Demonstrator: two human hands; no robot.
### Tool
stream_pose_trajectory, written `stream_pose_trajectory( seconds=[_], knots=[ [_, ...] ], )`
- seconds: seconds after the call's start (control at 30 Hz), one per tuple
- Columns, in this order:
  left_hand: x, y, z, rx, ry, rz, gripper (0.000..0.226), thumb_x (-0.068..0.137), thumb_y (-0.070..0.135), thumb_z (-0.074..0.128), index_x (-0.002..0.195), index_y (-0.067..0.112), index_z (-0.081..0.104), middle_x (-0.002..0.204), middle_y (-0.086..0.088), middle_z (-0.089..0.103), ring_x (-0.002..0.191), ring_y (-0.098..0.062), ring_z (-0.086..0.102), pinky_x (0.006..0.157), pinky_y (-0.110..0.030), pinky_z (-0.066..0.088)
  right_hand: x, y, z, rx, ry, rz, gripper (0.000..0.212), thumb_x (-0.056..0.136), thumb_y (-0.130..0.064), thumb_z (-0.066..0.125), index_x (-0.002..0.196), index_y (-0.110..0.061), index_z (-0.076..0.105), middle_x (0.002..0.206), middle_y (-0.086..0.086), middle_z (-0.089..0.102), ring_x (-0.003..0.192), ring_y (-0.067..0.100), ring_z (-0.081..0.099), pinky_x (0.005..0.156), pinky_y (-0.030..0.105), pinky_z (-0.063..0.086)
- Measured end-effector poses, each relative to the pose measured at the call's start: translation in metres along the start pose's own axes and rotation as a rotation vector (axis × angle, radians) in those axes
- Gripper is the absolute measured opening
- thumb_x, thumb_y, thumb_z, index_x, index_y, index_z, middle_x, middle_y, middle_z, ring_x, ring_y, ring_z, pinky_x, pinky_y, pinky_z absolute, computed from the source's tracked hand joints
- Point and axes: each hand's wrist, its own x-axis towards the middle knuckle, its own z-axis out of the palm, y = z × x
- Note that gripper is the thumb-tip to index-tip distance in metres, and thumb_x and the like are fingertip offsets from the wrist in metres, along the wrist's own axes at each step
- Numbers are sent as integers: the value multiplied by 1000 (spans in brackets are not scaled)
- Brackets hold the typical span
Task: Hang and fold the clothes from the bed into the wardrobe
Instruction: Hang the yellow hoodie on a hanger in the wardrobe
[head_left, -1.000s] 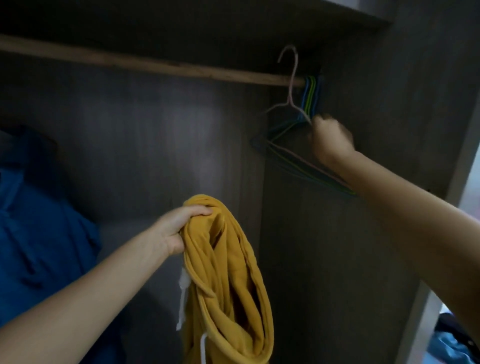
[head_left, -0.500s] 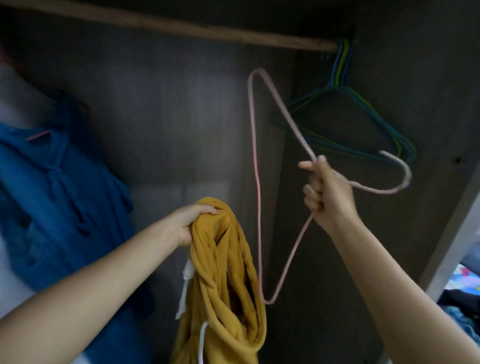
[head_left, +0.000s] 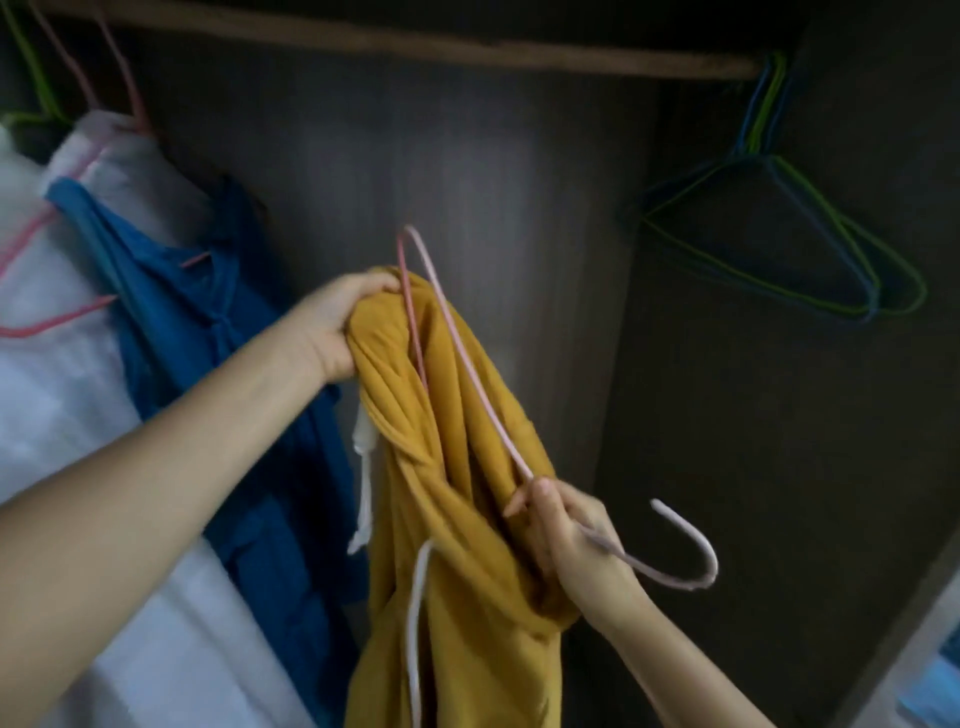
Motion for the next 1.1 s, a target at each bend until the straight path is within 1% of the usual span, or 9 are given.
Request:
stream_pose_trajectory(
  seconds=[0.17,0.37,0.5,0.6,0.67,0.73,0.83,1.0,1.1],
  knots=[
    [8,1,-37,3,215,-159,26,85,28,65,74,5,67,68,-16,69,67,-31,66,61,-46,51,4,-24,-6,-161,-215,171,49,96,-46,34,91,-11,67,81,-1,66,71,11,63,70,23,52],
    [22,-41,-46,59,199,-234,28,93,23,56,70,7,57,46,-11,61,36,-21,60,33,-36,49,-1,-32,-14,-382,-275,346,49,100,-47,31,78,-27,70,75,-9,63,69,5,60,71,17,48],
    [33,-78,-37,127,230,-131,26,94,11,52,68,6,53,46,-8,60,37,-18,58,37,-26,48,-7,-30,-9,-492,-282,435,51,100,-50,29,72,-39,70,74,-14,66,71,-1,63,65,6,46],
    [42,-99,-32,648,369,115,17,88,16,61,75,4,62,80,-16,66,73,-29,65,63,-32,49,-1,-27,-9,-546,-278,535,51,100,-48,31,69,-43,70,77,-23,65,77,-9,62,56,0,41],
    [37,-108,-26,1132,391,267,18,87,24,59,80,8,63,90,-15,67,90,-34,64,66,-31,41,4,-22,-11,-575,-262,594,51,100,-47,32,70,-37,71,85,-18,64,80,1,64,62,5,40],
    [30,-118,-16,1311,340,403,19,87,26,54,85,12,66,94,-13,69,93,-35,63,65,-30,38,6,-10,-11,-604,-258,631,48,101,-46,32,75,-32,69,91,-13,62,80,4,62,71,11,41],
    [24,-131,6,1266,156,541,23,84,26,49,66,13,52,84,-15,68,84,-37,63,63,-33,41,5,15,-9,-617,-228,673,30,101,-43,33,97,-29,60,92,-3,63,79,8,62,82,24,50],
    [24,-134,13,878,72,253,26,81,11,58,56,14,49,67,-11,59,73,-29,62,67,-36,49,22,24,-10,-525,-190,772,43,101,-46,34,93,-21,69,65,-3,54,41,7,42,43,19,37],
    [15,-138,26,551,15,157,24,78,6,62,56,13,55,60,-2,57,63,-20,56,64,-29,42,31,37,9,-682,-267,710,26,101,-36,38,121,-41,54,93,3,66,69,11,64,61,25,53]
  ],
)
